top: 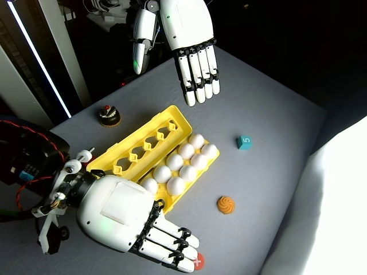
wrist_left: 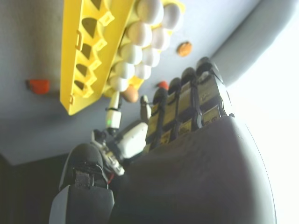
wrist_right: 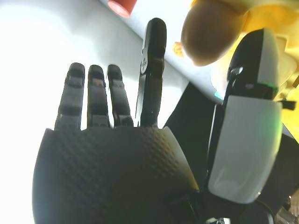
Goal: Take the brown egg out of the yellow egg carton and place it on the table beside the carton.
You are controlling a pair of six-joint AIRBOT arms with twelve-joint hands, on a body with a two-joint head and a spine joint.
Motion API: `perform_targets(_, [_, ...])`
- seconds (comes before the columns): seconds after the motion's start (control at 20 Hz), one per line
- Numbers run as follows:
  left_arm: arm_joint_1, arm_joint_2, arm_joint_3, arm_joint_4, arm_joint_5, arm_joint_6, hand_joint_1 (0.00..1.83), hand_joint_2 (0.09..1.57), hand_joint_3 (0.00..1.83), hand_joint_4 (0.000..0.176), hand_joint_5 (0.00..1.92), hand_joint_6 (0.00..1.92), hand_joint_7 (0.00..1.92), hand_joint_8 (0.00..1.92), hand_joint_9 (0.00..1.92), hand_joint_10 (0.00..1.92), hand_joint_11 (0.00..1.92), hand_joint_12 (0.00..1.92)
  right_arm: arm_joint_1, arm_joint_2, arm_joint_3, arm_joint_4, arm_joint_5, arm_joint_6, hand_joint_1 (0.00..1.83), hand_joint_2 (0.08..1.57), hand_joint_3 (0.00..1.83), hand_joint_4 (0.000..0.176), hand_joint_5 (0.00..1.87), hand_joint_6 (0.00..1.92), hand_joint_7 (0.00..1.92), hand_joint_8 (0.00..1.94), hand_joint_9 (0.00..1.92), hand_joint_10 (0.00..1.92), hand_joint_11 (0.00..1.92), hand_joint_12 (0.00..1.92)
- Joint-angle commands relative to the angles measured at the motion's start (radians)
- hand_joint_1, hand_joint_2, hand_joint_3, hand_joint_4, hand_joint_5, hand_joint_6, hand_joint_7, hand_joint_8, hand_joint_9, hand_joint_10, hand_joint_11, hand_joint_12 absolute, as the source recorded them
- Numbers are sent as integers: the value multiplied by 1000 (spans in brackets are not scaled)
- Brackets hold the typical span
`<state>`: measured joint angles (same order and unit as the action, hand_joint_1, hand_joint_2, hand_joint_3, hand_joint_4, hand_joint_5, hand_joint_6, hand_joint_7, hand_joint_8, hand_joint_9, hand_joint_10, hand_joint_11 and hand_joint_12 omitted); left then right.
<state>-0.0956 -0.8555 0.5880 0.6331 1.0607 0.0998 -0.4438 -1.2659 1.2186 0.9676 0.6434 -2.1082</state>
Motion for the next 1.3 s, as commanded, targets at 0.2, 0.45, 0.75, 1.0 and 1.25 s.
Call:
perform_targets(0.2, [-12, 8, 3, 57, -44, 1, 0, 1189, 2, 0, 91, 14, 60, 8, 34, 5, 3, 1, -1, -13, 13, -95, 96, 17, 912, 810, 5, 0, 1058, 19, 153, 5, 0, 0, 0, 0])
perform_targets(0.45, [-12, 9, 3, 58, -44, -1, 0, 1190, 2, 0, 79, 4, 56, 6, 26, 5, 0, 0, -1, -22, 13, -95, 101, 19, 1103, 933, 6, 139, 1357, 153, 210, 10, 0, 0, 0, 0])
perform_targets(0.75, [-12, 12, 8, 72, -86, 10, 0, 1192, 3, 0, 58, 0, 43, 1, 7, 0, 0, 0, 0, -21, 13, -95, 107, 19, 1157, 960, 0, 51, 1460, 102, 234, 0, 0, 0, 0, 0])
perform_targets(1.0, [-13, 12, 7, 73, -79, 2, 0, 1187, 0, 0, 12, 0, 6, 0, 0, 0, 0, 0, 20, -15, 13, -95, 116, 20, 1178, 962, 0, 0, 1474, 68, 248, 1, 0, 0, 0, 0])
perform_targets(1.25, [-13, 12, 3, 72, -59, -11, 0, 1197, 4, 0, 40, 13, 40, 12, 19, 7, 0, 0, 53, 6, 12, -78, 124, 20, 1153, 963, 0, 53, 1470, 71, 259, 4, 0, 0, 0, 0])
